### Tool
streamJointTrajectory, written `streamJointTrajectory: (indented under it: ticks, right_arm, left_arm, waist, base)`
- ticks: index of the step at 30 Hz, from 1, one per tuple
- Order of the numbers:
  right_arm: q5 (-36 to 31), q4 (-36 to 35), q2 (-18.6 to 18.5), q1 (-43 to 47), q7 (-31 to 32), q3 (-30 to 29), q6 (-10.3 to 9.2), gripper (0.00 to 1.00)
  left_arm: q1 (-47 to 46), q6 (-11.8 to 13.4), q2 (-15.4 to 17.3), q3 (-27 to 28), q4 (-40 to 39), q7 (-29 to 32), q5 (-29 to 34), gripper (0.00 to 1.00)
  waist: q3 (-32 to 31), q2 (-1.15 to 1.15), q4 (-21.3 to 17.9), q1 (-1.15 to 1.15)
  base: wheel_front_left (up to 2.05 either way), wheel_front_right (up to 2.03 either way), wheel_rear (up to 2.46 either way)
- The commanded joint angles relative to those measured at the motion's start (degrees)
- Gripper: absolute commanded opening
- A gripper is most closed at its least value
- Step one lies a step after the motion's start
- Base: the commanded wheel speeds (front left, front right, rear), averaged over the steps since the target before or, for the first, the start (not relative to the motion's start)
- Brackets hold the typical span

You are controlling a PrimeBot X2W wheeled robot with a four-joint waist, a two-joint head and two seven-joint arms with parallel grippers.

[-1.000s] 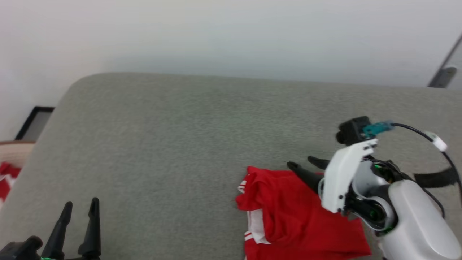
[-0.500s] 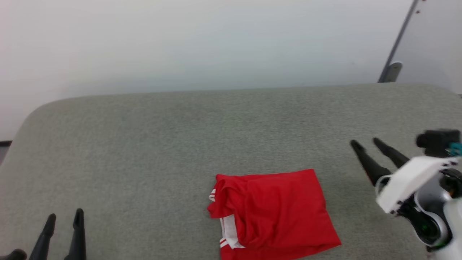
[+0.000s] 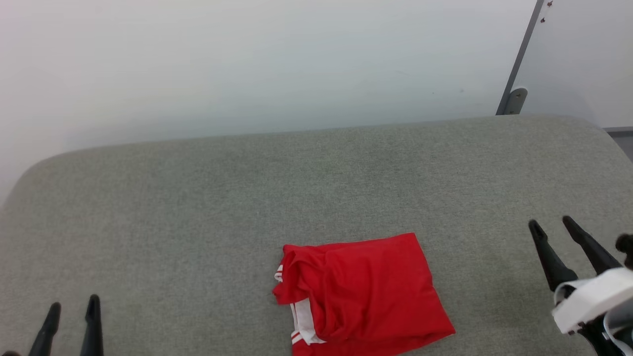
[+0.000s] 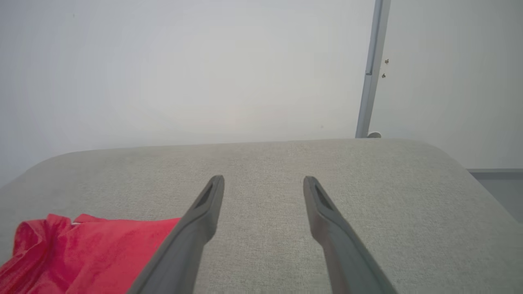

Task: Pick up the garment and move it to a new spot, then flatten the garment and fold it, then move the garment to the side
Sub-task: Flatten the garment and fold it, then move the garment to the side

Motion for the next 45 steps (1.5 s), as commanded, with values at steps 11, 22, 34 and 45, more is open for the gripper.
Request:
streamJointTrajectory:
  ticks: [11,22,34,45]
  right_arm:
    - [-0.5,2.9,-0.7,3.8,-5.5,-1.0,-0.10,1.00]
    - [-1.1,3.2,-0.4,4.5,-6.7,-1.2,-0.10,1.00]
    - [-1.2,2.8,0.3,4.5,-5.0,0.0,-0.10,1.00]
    - [2.0,4.6,0.9,1.7,2.8,6.8,-0.10,1.00]
  left_arm:
    - [2.1,-0.9,0.9,-0.4,-0.4,0.1,-3.7,1.00]
    - [2.4,-1.0,2.9,-1.6,-0.8,0.1,-6.5,1.00]
    - [2.5,-1.0,3.4,-1.6,-1.1,0.1,-7.7,1.00]
    - [3.2,-1.0,4.2,-3.1,-0.7,0.1,-9.2,1.00]
  waist:
    - [-0.2,0.00,0.2,0.00]
    - [-0.3,0.00,1.1,0.00]
    - [-0.6,0.00,2.6,0.00]
    - [-0.2,0.00,7.4,0.00]
  base:
    - [0.00,0.00,0.00]
    - [0.00,0.00,0.00]
    - [0.00,0.00,0.00]
    - [0.00,0.00,0.00]
